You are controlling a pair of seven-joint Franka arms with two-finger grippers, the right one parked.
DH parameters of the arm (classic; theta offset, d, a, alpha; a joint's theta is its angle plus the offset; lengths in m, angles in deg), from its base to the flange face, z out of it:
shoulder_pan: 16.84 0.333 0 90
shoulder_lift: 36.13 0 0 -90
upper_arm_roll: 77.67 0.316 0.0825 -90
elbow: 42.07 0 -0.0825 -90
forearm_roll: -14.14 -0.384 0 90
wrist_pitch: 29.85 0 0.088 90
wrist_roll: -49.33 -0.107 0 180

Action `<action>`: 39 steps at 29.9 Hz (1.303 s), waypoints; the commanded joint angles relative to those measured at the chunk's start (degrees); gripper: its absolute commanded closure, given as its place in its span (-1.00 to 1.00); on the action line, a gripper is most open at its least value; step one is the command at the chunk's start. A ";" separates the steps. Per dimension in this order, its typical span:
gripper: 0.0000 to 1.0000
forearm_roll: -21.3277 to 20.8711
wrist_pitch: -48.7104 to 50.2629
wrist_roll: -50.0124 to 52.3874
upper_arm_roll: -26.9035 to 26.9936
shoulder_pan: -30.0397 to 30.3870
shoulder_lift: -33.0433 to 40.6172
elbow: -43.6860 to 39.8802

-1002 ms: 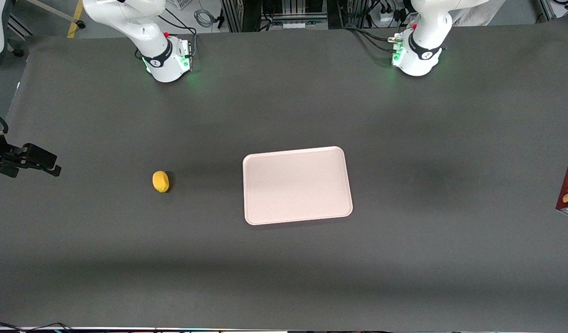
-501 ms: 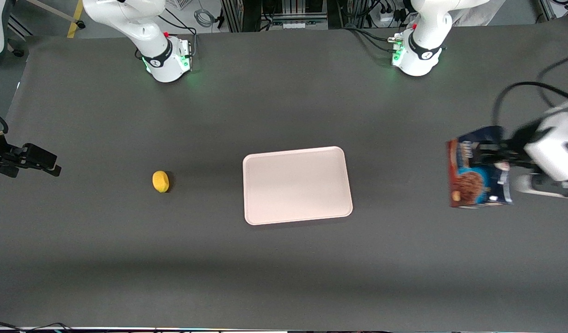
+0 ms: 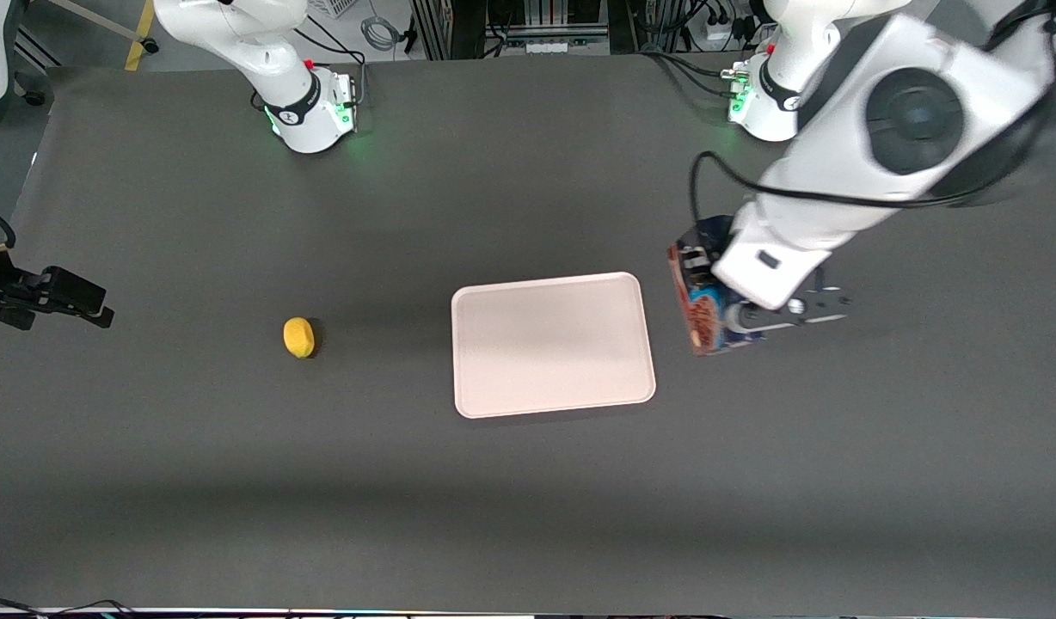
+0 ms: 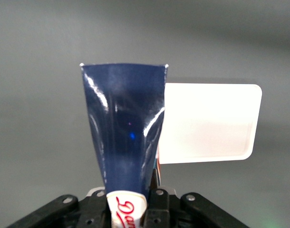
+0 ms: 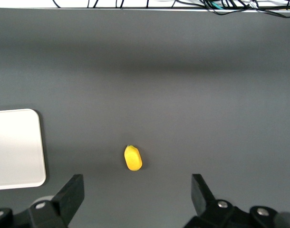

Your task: Place cookie box on tray

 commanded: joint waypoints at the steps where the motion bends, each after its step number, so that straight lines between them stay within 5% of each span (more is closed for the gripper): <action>1: 0.51 -1.35 -5.71 9.20 -3.58 0.77 3.73 9.54; 11: 0.51 -5.22 -19.32 23.01 -9.21 0.68 6.55 25.10; 21: 0.49 -9.08 -29.53 25.04 -9.56 -0.20 5.93 33.72; 39: 0.48 -26.65 -41.75 28.56 -9.65 -2.84 -4.96 36.63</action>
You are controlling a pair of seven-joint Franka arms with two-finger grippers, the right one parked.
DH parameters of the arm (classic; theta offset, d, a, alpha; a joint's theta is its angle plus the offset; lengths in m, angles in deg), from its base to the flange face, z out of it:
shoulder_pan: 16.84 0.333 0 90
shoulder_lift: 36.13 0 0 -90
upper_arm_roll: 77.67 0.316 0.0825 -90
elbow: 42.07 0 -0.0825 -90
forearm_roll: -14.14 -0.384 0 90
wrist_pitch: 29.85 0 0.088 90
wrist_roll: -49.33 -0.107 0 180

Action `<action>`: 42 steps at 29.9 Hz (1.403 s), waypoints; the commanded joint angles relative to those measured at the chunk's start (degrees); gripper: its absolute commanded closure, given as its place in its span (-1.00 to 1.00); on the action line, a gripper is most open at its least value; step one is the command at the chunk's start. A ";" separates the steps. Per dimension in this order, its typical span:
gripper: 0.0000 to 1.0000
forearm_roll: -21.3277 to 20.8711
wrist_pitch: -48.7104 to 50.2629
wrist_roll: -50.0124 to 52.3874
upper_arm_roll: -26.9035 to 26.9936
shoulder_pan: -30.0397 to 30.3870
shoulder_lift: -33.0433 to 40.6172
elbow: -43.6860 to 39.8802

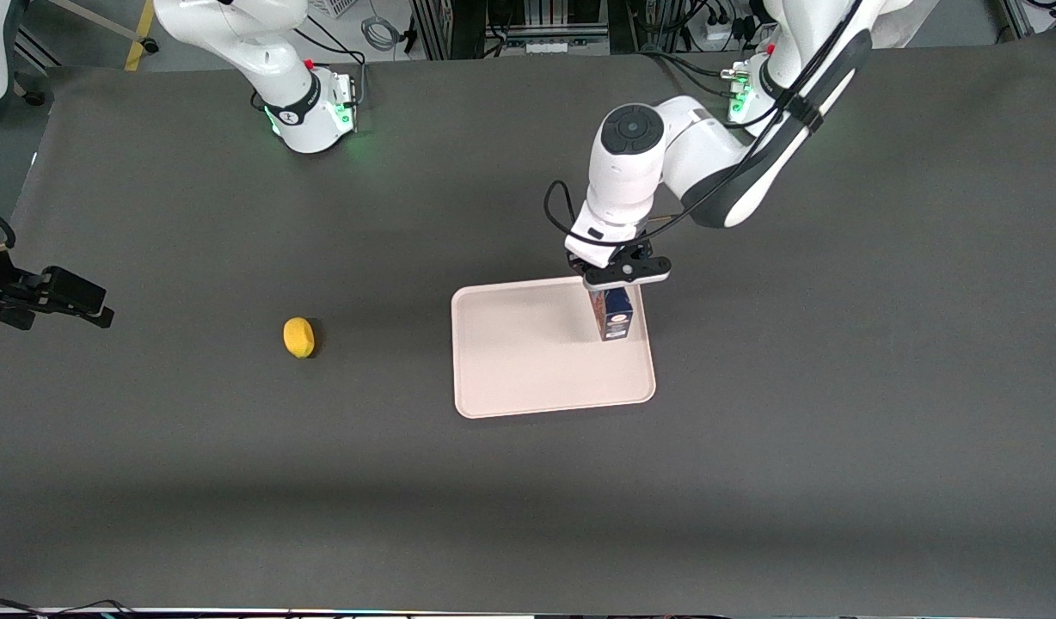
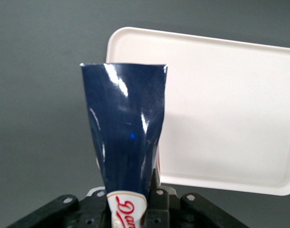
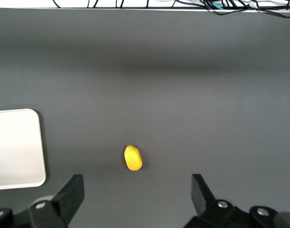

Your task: Place cookie box on tray

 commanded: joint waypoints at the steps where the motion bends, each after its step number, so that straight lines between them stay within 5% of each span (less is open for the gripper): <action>1: 0.48 -6.63 -1.95 2.44 0.09 -0.44 -4.34 -0.52; 14: 0.45 -9.80 -2.92 4.55 1.23 -0.36 -8.65 -0.61; 27: 0.40 -17.80 -3.62 8.06 2.02 -0.36 -13.13 -1.23; 36: 0.39 -18.33 -5.03 8.33 2.99 -0.36 -13.84 -1.76; 39: 0.12 -18.24 -5.12 8.33 2.99 -0.36 -13.93 -1.84; 42: -0.57 -18.24 -5.12 8.33 2.99 -0.36 -14.28 -1.93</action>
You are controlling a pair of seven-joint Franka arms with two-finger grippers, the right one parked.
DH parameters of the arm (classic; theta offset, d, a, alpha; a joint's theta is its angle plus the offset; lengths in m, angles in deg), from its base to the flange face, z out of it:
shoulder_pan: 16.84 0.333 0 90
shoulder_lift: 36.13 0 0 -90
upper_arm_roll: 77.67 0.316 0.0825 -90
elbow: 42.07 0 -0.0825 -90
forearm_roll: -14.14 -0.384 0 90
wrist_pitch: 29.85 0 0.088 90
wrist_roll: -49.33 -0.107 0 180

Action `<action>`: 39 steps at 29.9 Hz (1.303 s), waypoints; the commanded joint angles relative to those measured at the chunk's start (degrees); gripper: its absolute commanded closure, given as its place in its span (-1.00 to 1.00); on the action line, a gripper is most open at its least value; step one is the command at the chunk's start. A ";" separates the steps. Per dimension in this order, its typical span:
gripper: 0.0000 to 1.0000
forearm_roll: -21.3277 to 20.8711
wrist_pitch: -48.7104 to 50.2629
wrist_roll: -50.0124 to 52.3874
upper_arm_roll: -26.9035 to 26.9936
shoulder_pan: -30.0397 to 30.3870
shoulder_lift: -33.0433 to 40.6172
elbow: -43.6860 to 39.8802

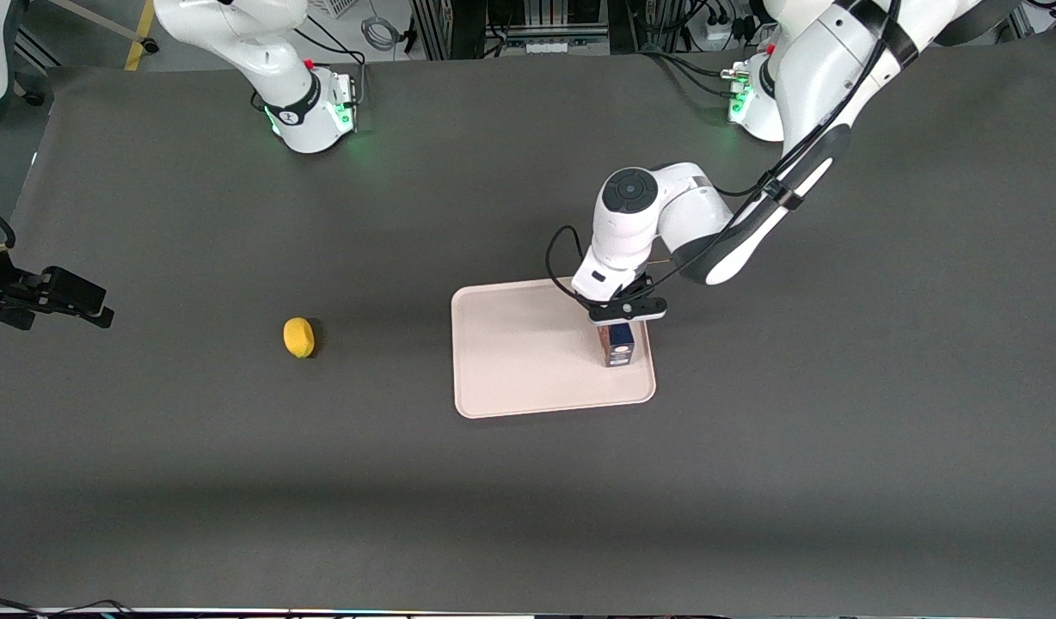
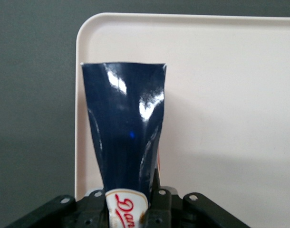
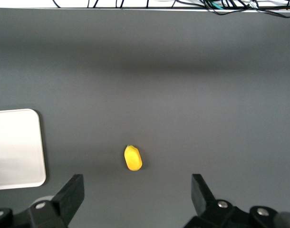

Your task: Place cookie box on tray

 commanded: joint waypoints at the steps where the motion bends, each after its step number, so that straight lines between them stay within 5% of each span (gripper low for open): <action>1: -0.86 -1.62 -0.41 1.68 0.30 -0.40 -1.16 -0.94; 2: -1.00 -1.70 -0.41 1.68 0.30 -0.40 -1.16 -0.94; 22: -1.00 -1.36 1.17 1.50 0.39 -0.31 -0.02 -2.60; 29: -1.00 -0.48 8.71 0.98 -1.45 -0.31 1.56 -6.47; 39: -1.00 7.43 24.71 -2.35 -5.06 0.21 3.14 -17.98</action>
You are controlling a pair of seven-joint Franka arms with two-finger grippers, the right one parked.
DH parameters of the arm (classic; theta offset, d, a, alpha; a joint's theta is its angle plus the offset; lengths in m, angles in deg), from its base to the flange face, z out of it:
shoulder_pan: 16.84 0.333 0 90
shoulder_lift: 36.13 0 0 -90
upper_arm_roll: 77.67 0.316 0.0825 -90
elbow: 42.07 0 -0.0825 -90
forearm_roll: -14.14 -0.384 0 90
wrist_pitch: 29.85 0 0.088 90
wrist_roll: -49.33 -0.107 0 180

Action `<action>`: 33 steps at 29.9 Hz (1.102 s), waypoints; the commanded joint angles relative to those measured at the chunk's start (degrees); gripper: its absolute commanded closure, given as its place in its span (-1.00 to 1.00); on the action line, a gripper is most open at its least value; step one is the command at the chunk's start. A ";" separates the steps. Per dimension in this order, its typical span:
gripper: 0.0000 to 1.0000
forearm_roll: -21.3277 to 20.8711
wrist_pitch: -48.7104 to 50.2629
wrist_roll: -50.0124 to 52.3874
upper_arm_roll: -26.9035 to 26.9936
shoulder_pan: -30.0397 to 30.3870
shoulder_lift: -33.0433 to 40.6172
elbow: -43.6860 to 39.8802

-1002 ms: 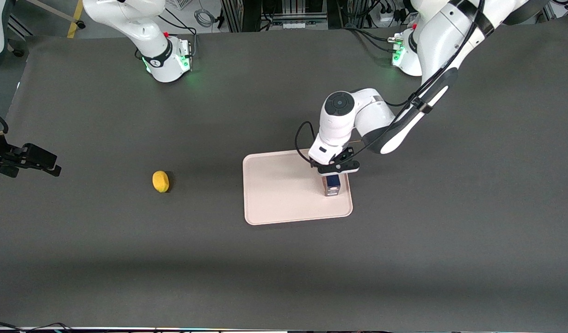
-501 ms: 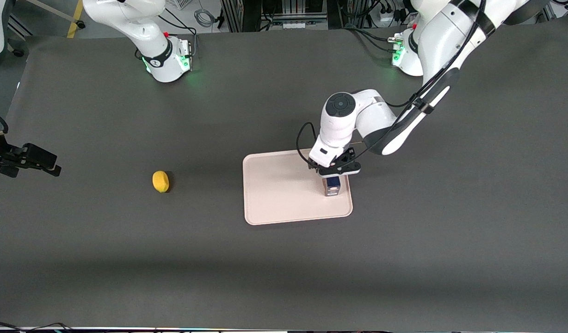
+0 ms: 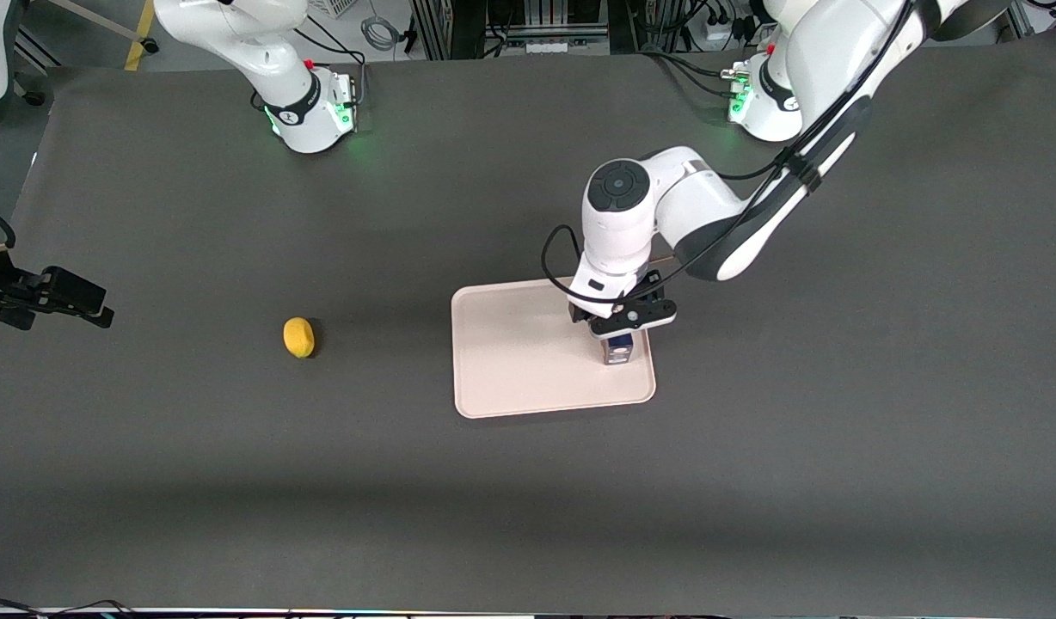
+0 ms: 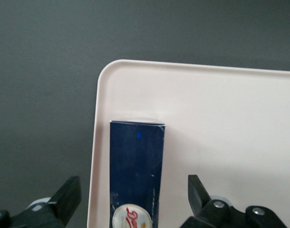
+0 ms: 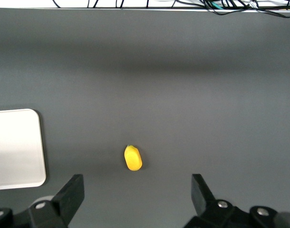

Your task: Place cookie box on tray

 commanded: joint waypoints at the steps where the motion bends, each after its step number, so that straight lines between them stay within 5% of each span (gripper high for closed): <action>1: -1.00 4.09 10.25 -3.97 -1.28 0.08 2.49 -6.26; 9: -1.00 13.14 21.59 -22.50 0.47 1.48 6.62 -15.05; 17: -1.00 18.59 25.65 -41.66 9.61 2.28 11.19 -18.31; 29: -1.00 20.53 27.32 -61.36 13.58 11.85 14.18 -18.31; 33: -1.00 24.56 27.32 -65.32 16.38 14.32 16.20 -17.88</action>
